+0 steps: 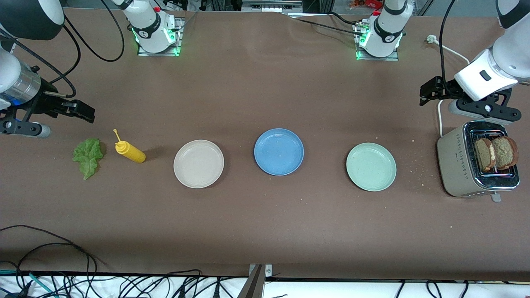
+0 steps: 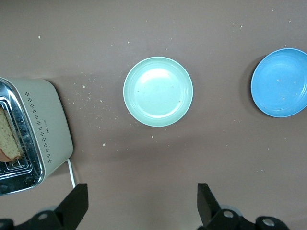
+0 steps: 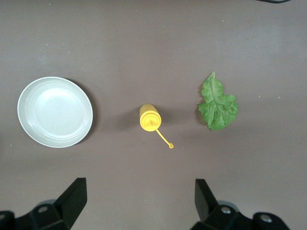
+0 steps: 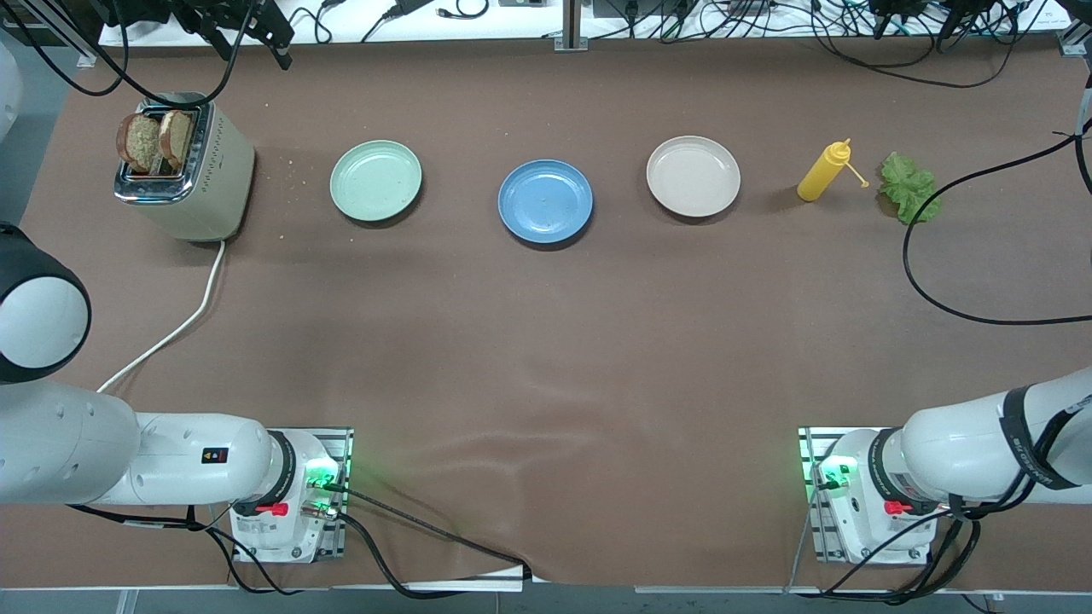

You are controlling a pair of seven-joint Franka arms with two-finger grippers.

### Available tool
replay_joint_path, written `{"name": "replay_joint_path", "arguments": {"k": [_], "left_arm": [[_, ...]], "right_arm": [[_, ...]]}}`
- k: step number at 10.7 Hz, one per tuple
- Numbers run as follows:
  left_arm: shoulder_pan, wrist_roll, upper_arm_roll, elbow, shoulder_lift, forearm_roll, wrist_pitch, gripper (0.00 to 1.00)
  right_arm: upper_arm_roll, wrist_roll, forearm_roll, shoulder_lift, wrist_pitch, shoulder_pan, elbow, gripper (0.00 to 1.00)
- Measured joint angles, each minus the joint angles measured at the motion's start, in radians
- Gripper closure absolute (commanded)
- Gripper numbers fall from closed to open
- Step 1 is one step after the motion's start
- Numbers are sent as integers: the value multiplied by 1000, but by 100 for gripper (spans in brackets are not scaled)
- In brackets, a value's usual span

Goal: Make sandwich in blue plate with both arms

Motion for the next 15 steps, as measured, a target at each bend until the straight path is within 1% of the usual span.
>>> {"name": "replay_joint_path", "arguments": {"k": [15], "left_arm": [[1,0,0,0,0,0,0,0]], "right_arm": [[0,1,0,1,1,1,-27,0]]}}
